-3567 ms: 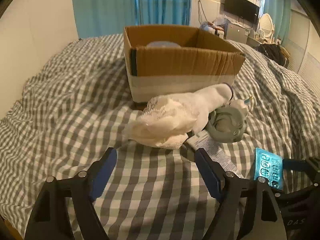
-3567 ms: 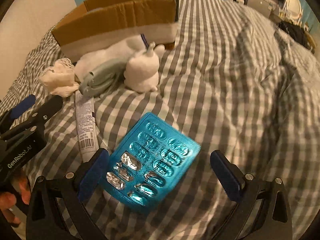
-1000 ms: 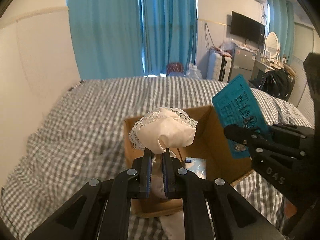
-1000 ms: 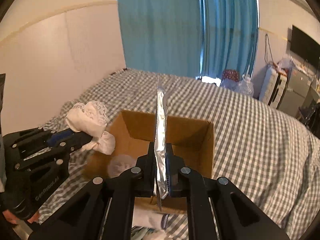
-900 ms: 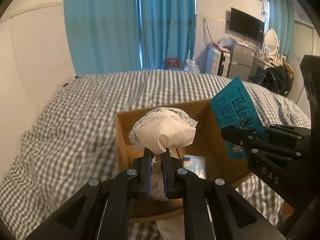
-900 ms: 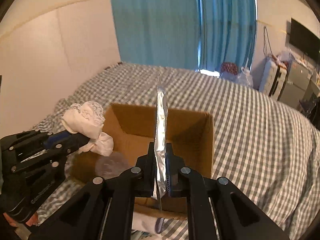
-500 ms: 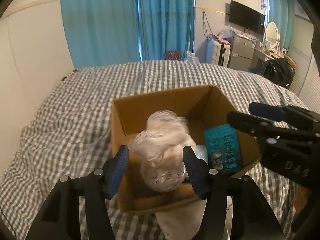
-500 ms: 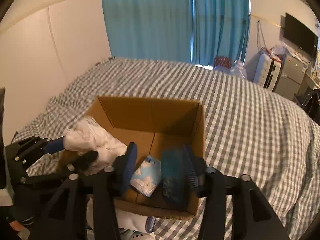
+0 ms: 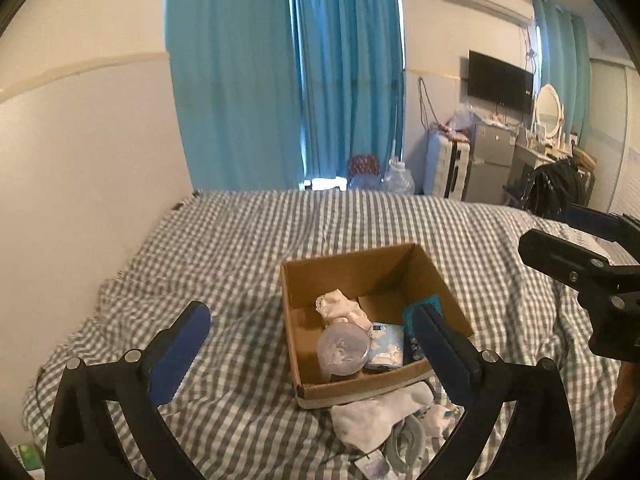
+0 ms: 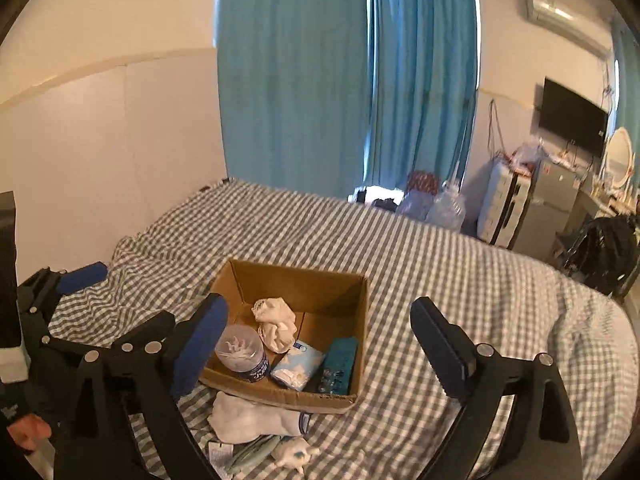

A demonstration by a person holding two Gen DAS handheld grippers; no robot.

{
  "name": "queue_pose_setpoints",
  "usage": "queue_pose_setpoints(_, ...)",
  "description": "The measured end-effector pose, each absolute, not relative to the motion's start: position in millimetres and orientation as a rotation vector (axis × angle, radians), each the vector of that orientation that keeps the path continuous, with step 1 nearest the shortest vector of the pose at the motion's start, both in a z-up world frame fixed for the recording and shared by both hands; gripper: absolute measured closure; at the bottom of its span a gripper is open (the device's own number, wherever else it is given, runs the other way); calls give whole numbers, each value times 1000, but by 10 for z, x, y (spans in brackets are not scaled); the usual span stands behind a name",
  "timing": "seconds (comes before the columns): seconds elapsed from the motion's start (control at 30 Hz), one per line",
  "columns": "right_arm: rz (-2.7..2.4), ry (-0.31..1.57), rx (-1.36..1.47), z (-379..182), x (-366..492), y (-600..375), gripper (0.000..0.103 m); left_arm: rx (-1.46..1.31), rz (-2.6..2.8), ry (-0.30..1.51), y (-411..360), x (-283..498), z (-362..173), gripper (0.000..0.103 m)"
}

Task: Organize objects
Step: 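Release the lace cloth and blister pack into the box, lift both grippers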

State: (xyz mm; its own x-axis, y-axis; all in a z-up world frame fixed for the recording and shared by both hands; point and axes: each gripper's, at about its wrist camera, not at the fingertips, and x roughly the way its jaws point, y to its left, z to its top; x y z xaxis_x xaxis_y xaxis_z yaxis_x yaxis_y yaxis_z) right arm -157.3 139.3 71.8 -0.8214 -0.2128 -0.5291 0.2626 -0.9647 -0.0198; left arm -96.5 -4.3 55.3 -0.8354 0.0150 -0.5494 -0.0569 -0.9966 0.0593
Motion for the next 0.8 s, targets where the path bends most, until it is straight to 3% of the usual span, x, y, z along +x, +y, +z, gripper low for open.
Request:
queue_pose_setpoints(0.43,-2807,195,687,1169,-734,1388,9,-782,3035,80,-102,-271,901,0)
queue_pose_setpoints(0.8,-2764,232,719,743,-471,1513,9,-963,3131,83,21,-36,239,0)
